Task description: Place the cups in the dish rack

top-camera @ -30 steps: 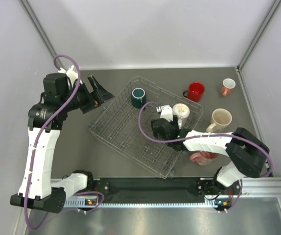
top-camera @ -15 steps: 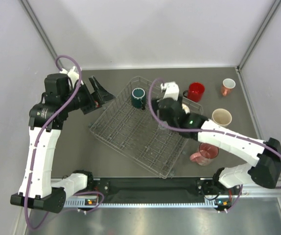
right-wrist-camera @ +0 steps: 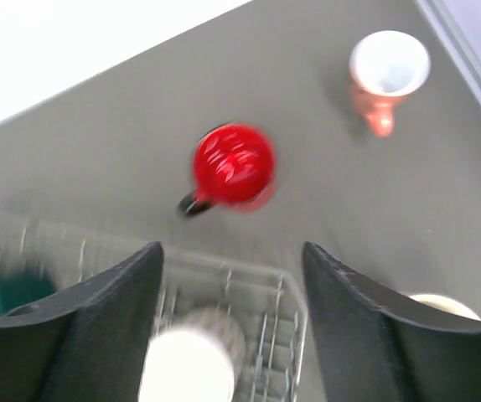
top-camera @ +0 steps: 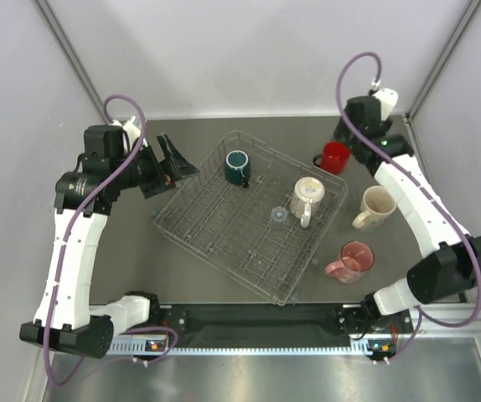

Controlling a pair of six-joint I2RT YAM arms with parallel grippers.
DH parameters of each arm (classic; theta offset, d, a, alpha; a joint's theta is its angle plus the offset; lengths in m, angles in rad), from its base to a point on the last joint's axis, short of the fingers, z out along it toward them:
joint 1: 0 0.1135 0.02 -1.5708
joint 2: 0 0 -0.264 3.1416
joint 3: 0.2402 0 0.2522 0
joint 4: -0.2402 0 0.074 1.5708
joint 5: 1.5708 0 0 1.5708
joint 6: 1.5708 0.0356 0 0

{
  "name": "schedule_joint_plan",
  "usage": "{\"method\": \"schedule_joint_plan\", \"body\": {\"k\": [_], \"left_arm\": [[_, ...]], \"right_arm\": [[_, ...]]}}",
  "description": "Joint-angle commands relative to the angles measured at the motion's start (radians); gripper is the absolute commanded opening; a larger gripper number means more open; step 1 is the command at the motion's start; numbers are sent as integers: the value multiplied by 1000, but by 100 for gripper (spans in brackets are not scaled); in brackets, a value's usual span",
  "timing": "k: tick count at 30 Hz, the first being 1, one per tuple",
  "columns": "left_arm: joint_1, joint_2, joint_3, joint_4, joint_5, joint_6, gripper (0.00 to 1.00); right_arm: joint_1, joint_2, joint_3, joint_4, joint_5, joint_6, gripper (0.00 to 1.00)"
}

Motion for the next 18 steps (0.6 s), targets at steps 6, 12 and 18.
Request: {"method": "schedule_joint_plan", "body": {"k": [6,12,18], "left_arm": [[-2,-1,64,-80,-33,79,93],[-2,-3,80,-95,-70,110,93],[-5,9,75,-92,-82,122,93]], "right_arm": [[-249,232,218,-106,-75,136,64],[-390,362,304,-114,-120,143,64],[-470,471,369,-114,-153,107,63]]}}
